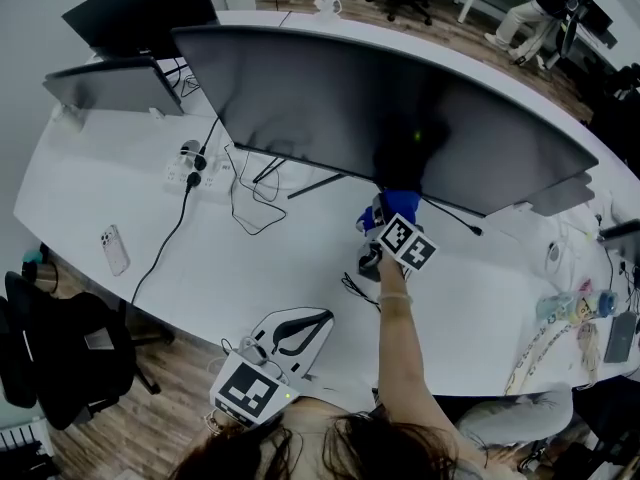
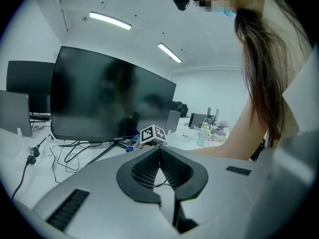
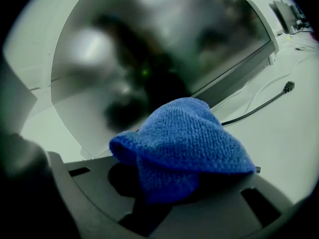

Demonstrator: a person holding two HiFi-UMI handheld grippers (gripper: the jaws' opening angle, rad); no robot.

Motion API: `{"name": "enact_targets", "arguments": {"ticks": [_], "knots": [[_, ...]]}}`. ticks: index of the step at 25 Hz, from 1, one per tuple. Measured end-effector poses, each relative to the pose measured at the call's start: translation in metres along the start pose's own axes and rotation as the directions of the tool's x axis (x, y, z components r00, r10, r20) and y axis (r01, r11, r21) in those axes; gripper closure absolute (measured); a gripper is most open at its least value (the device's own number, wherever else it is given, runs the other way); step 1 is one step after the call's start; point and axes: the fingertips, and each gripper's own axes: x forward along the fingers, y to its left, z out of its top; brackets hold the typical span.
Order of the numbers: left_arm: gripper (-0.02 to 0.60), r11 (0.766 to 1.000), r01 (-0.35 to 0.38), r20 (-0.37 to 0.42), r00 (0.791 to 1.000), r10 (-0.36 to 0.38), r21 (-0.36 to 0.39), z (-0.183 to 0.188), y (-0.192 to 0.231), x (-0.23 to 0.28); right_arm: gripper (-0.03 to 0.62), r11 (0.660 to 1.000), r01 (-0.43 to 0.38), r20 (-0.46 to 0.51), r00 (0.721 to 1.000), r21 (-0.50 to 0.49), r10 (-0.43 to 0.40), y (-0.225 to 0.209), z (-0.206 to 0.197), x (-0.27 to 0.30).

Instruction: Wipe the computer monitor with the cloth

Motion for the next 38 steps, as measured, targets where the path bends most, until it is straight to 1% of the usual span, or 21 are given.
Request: {"name": "enact_targets", "arguments": {"ticks": [2,5,6,8,9,10,13,15,19,22,26,30,33,34,37,38], "knots": [[0.572,1.0,0.011,-0.001,1.0,-0.011,0.006,-0.002,0.002,-0.003,0.497,1.0,0.005,0.004,1.0,0.001,-0.005,0.0,0.0,0.0],[0.572,1.0,0.009,-0.005,1.0,-0.009,-0.006,-0.001,0.008,-0.009,0.497,1.0,0.011,0.012,1.0,0.002,-0.011,0.0,0.0,0.002],[0.572,1.0,0.01,-0.01,1.0,-0.01,0.003,-0.001,0.01,-0.01,0.497,1.0,0.014,0.013,1.0,0.003,-0.014,0.0,0.0,0.002],[0.572,0.999,0.02,-0.022,1.0,-0.019,0.046,-0.003,0.014,-0.014,0.497,1.0,0.024,0.014,1.0,0.005,-0.024,0.0,0.0,0.002],[0.572,0.998,0.024,-0.025,0.999,-0.022,0.053,-0.003,0.015,-0.016,0.497,1.0,0.029,0.015,0.999,0.005,-0.029,0.001,0.0,0.001],[0.572,0.999,0.025,-0.025,0.999,-0.024,0.044,-0.004,0.016,-0.018,0.497,0.999,0.033,0.016,0.999,0.005,-0.033,0.001,0.0,0.001],[0.572,1.0,0.023,-0.018,1.0,-0.023,-0.013,-0.002,0.018,-0.022,0.497,0.999,0.033,0.022,0.999,0.006,-0.033,0.006,-0.001,0.002],[0.572,1.0,0.027,-0.02,0.999,-0.027,-0.014,-0.001,0.019,-0.024,0.497,1.0,0.031,0.021,0.999,0.001,-0.031,0.011,-0.003,0.004],[0.572,0.999,0.03,-0.024,0.999,-0.03,0.01,0.0,0.024,-0.028,0.497,1.0,0.027,0.017,1.0,0.005,-0.027,0.018,-0.008,0.007],[0.572,0.997,0.034,-0.031,0.999,-0.032,0.069,-0.003,0.031,-0.033,0.497,1.0,0.021,0.013,1.0,0.009,-0.022,0.024,-0.011,0.01],[0.572,1.0,0.021,-0.02,1.0,-0.021,0.018,0.0,0.035,-0.039,0.497,1.0,0.015,0.012,1.0,0.008,-0.015,0.03,-0.014,0.012],[0.572,0.998,0.019,-0.025,1.0,-0.017,0.053,-0.003,0.04,-0.045,0.497,1.0,0.011,0.0,1.0,0.004,-0.011,0.037,-0.018,0.015],[0.572,1.0,0.002,-0.007,1.0,-0.002,0.005,0.0,0.042,-0.049,0.497,1.0,0.001,-0.013,1.0,-0.002,-0.001,0.044,-0.021,0.016],[0.572,1.0,-0.002,-0.003,1.0,0.002,0.0,0.001,0.042,-0.051,0.497,1.0,-0.002,-0.015,1.0,-0.003,0.002,0.045,-0.022,0.017],[0.572,1.0,-0.008,0.002,1.0,0.008,0.03,-0.001,0.044,-0.055,0.497,1.0,-0.007,-0.018,1.0,-0.003,0.007,0.05,-0.023,0.018],[0.572,1.0,-0.011,0.004,1.0,0.011,0.029,-0.002,0.044,-0.057,0.497,1.0,-0.007,-0.019,1.0,-0.004,0.007,0.051,-0.024,0.018]]}}
